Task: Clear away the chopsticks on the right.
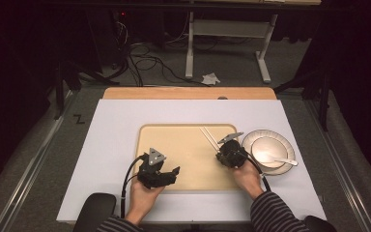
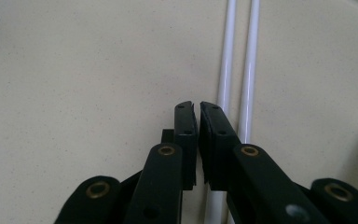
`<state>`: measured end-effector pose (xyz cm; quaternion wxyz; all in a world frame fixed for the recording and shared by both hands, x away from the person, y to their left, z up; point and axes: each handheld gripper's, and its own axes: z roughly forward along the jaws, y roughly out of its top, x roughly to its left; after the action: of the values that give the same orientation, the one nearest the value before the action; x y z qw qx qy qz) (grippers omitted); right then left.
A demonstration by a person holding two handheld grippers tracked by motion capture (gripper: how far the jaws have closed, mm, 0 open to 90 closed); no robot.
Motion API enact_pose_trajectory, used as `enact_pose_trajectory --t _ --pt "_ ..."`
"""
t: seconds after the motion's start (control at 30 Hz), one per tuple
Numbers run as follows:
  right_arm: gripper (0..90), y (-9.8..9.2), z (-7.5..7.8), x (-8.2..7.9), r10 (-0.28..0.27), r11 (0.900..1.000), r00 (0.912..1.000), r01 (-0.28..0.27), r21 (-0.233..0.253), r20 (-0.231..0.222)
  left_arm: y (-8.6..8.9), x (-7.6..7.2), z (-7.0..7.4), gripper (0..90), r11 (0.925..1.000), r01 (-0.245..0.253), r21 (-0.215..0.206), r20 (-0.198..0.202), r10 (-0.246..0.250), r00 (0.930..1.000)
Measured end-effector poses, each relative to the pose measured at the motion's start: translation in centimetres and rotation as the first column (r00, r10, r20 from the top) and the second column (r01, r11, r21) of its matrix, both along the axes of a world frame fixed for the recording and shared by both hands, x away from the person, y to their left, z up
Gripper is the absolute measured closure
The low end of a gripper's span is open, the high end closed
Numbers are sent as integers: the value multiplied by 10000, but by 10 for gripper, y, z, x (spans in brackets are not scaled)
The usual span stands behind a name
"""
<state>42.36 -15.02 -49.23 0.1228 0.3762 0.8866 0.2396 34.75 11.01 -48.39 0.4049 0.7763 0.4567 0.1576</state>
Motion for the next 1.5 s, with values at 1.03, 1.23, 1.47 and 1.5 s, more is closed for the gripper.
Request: enact_pose_trajectory --t 1.03,1.23,1.47,1.5 --pt "698 -12 0 12 -336 9994 9994 335 86 125 17 -18 -6 304 9962 -811 314 -153 816 9965" --pt "681 -11 0 10 -174 9996 9993 167 215 336 17 -19 -8 307 9970 -695 338 -94 698 9975" --pt "681 -16 6 7 -73 9983 9994 53 577 337 14 -18 -8 309 9976 -580 375 18 580 9983" --pt "681 -16 7 6 -29 9981 9994 7 621 350 13 -17 -9 310 9976 -571 396 1 571 9984"
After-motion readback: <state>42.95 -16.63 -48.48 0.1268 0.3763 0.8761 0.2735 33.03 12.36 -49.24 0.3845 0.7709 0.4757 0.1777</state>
